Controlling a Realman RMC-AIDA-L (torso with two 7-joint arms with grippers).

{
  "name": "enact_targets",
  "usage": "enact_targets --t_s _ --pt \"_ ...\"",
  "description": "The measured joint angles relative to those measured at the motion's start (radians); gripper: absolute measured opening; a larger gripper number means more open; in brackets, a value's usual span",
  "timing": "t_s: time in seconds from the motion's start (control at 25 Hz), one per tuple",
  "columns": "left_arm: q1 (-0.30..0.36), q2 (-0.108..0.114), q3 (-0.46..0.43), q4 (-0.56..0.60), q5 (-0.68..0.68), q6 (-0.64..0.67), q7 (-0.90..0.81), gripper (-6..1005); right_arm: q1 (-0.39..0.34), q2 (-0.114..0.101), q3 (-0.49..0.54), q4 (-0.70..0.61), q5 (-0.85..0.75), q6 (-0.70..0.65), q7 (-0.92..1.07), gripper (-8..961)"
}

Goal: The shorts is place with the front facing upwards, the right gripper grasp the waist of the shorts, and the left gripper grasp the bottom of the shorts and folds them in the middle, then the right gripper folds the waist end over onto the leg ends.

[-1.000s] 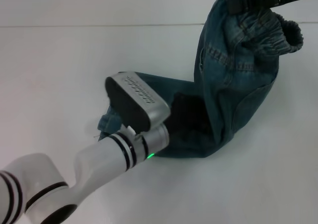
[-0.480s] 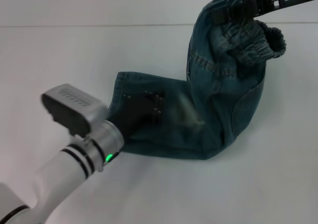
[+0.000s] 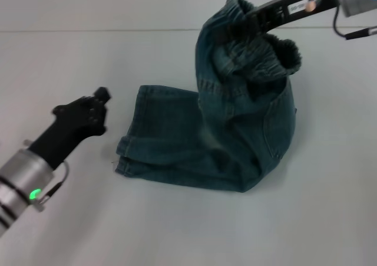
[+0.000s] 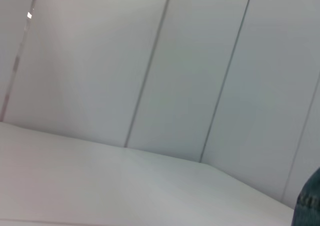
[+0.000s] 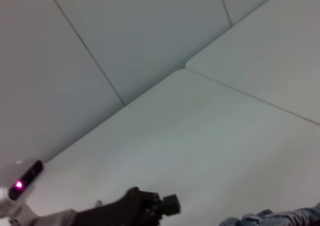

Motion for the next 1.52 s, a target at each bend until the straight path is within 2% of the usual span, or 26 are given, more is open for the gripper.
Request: enact_targets --t_s 0.12,0.28,0.36,0.48,0.68,0.84,1.04,1.24,1.32,1.4,1.52 --pt "0.053 0.001 0.012 0.086 -0.001 0.07 -0.084 7 0.02 0.014 -0.046 0.041 -0.001 0.051 -0.026 117" --pt "0.101 0.001 0.0 0.142 -0.006 0.13 -0.127 13 0.058 0.038 -0.096 0.094 -0.002 0.102 -0.056 118" --pt "0.111 0.001 -0.006 0.152 -0.008 0.144 -0.135 16 0.093 0.057 -0.153 0.133 -0.002 0.138 -0.07 119" --pt "0.119 0.001 -0.01 0.156 -0.008 0.164 -0.139 20 0.116 0.069 -0.208 0.158 -0.004 0.165 -0.072 120" --pt "0.127 0.0 -0.01 0.152 -0.005 0.172 -0.137 27 0.18 0.101 -0.304 0.222 -0.041 0.23 -0.062 141" --pt "0.133 -0.003 -0.005 0.149 0.0 0.169 -0.134 33 0.211 0.106 -0.319 0.269 -0.049 0.279 -0.066 222" --pt "0.143 -0.004 -0.002 0.148 0.001 0.164 -0.132 41 0.218 0.107 -0.319 0.274 -0.046 0.308 -0.071 324" --pt "0.148 0.0 -0.001 0.162 0.042 0.185 -0.134 48 0.192 0.1 -0.306 0.258 -0.016 0.307 -0.092 490" --pt "0.149 0.001 0.001 0.18 0.074 0.221 -0.143 51 0.148 0.097 -0.297 0.211 0.017 0.276 -0.104 563" --pt "0.152 0.001 0.002 0.214 0.106 0.269 -0.175 54 0.089 0.096 -0.283 0.138 0.047 0.233 -0.12 798" --pt "0.156 0.002 0.004 0.273 0.135 0.323 -0.262 58 -0.023 0.092 -0.241 0.023 0.109 0.138 -0.159 836"
